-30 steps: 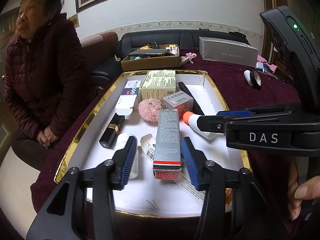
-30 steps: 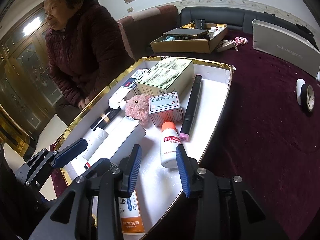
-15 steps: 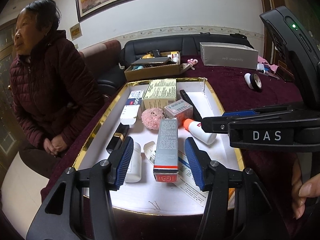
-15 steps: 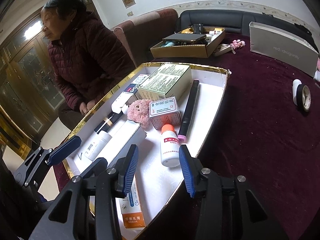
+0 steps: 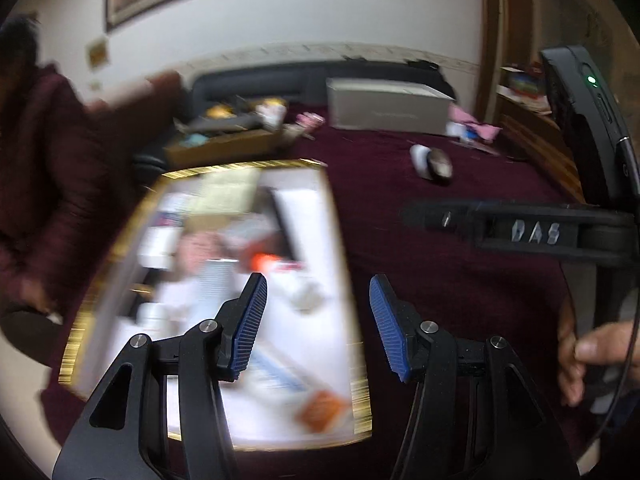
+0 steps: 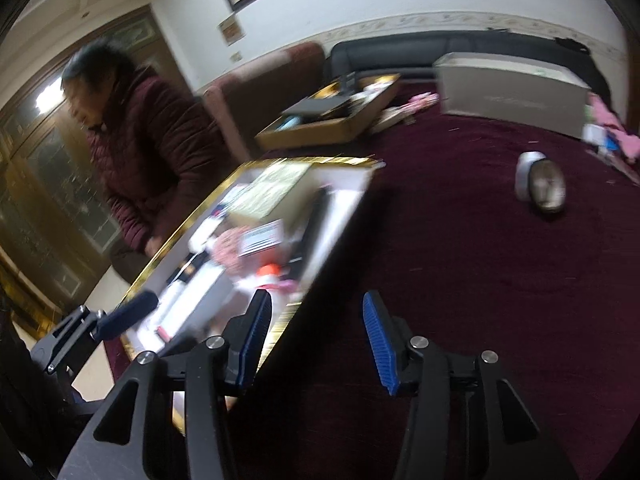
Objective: Organize objects
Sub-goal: 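Move the right gripper to the black tape roll while the left gripper reaches the white container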
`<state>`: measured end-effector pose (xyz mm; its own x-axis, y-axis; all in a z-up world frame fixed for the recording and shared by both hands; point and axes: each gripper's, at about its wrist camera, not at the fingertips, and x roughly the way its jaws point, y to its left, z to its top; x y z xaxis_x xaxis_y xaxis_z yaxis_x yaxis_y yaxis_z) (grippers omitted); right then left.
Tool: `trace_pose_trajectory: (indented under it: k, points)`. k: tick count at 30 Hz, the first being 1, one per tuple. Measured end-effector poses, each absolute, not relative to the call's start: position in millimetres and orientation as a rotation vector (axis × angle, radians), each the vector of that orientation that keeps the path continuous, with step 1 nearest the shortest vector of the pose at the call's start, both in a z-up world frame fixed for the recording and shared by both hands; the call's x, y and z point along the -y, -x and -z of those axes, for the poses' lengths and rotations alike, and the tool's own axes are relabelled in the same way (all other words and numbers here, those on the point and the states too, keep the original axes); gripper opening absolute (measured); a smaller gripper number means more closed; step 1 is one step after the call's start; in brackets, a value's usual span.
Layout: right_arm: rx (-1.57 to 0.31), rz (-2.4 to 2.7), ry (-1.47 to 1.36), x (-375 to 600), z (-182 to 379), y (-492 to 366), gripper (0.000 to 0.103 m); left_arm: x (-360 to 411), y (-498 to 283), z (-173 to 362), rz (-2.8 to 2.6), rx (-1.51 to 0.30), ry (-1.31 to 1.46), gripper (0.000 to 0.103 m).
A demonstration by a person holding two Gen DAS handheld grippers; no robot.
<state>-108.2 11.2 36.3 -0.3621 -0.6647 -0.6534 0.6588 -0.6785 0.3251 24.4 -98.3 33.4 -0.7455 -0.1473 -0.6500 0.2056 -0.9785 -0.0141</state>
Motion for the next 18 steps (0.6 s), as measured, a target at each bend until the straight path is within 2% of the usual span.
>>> trace_pose_trajectory:
  k: [2, 8, 10, 13, 18]
  points:
    - [0.035, 2.133, -1.008, -35.7, -37.3, 120.9, 0.054, 84.0, -6.1, -30.5, 2.806, -0.144, -1.089, 0.054]
    - [0.079, 2.265, -1.072, -94.2, -33.8, 174.6, 0.058, 40.4, 60.4, -5.5, 2.827, -0.119, -1.253, 0.054]
    - [0.061, 2.279, -1.058, -98.8, -34.7, 191.5, 0.061, 34.3, 81.3, 8.4, 2.786, -0.118, -1.309, 0.054]
    - [0.087, 2.258, -1.068, -99.4, -32.5, 220.4, 0.072, 31.5, 96.8, 20.3, 2.754, -0.13, -1.332, 0.054]
    - [0.042, 2.223, -1.073, -74.7, -17.1, 267.7, 0.073, 27.1, 97.9, 29.5, 2.75, -0.074, -1.332, 0.054]
